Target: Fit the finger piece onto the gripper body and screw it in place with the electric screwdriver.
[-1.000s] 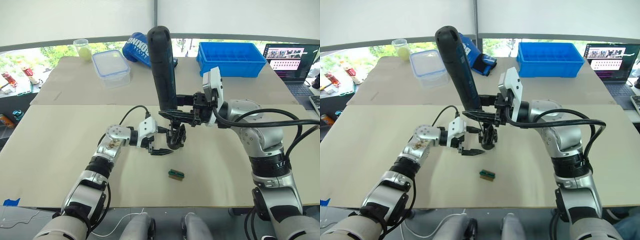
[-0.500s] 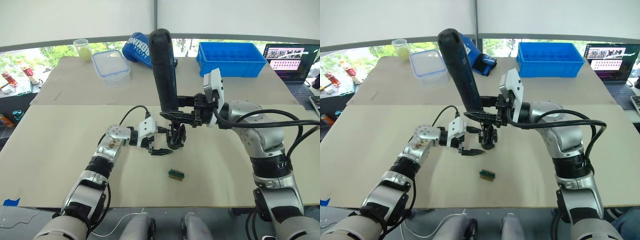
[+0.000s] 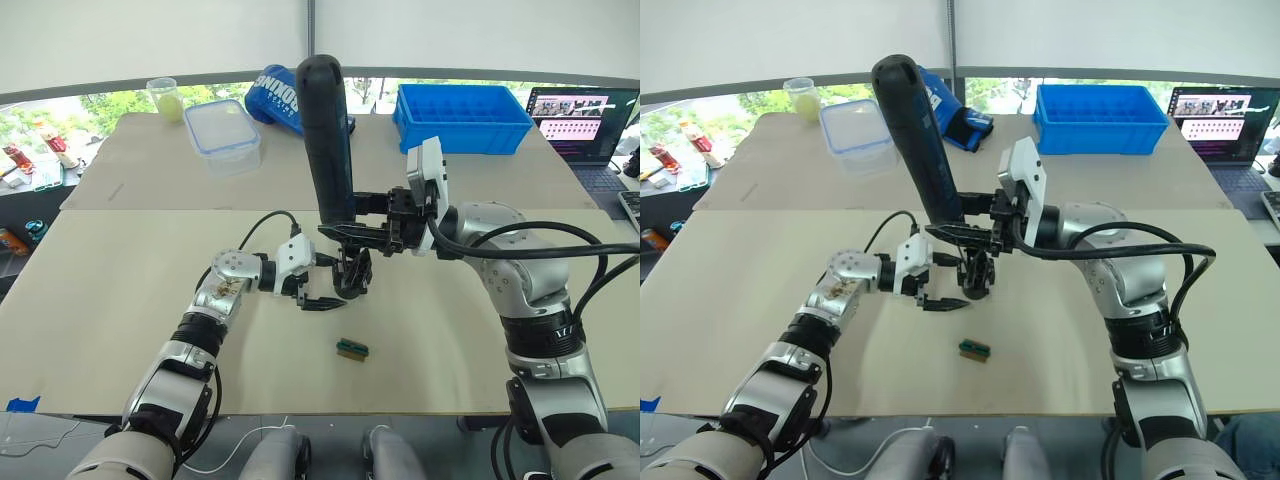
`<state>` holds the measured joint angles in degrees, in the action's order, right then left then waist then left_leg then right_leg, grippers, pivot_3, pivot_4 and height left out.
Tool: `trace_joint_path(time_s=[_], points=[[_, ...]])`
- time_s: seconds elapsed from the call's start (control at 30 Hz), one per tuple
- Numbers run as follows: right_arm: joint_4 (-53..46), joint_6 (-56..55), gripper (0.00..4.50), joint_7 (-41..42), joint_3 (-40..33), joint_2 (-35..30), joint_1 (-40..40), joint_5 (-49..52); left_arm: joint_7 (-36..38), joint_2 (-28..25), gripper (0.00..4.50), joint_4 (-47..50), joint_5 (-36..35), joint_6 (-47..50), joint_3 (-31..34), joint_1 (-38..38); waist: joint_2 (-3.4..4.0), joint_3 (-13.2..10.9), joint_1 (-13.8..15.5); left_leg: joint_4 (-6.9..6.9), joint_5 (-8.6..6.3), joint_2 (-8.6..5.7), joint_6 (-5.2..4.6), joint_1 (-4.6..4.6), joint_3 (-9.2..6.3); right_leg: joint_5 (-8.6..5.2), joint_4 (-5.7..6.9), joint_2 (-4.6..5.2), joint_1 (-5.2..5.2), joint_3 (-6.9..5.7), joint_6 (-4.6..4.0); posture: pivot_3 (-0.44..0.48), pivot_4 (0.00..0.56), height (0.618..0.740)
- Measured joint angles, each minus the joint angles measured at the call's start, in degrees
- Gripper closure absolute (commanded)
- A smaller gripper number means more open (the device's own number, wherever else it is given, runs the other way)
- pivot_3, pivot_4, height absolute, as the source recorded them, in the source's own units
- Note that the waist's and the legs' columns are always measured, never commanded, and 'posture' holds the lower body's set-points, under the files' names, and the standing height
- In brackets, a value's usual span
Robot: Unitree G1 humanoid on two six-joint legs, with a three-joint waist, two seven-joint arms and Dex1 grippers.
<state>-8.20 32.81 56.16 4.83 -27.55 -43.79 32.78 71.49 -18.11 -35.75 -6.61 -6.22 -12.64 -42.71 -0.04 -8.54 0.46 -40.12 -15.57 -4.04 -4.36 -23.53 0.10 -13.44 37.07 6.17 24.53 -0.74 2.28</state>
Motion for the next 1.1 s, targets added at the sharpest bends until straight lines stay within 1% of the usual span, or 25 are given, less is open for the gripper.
trace_joint_path(time_s=[1.1], points=[[-0.34, 0.23, 2.58, 0.11, 0.00, -0.07, 1.34, -0.02, -0.04, 0.01, 0.00, 0.00, 0.00, -0.09, 0.00, 0.00, 0.00, 0.00, 0.02, 0.00, 0.00, 0.00, 0.00, 0.00, 0.00, 0.00, 0.00, 0.00, -0.01, 0.00, 0.00, 0.000, 0.150, 0.740]])
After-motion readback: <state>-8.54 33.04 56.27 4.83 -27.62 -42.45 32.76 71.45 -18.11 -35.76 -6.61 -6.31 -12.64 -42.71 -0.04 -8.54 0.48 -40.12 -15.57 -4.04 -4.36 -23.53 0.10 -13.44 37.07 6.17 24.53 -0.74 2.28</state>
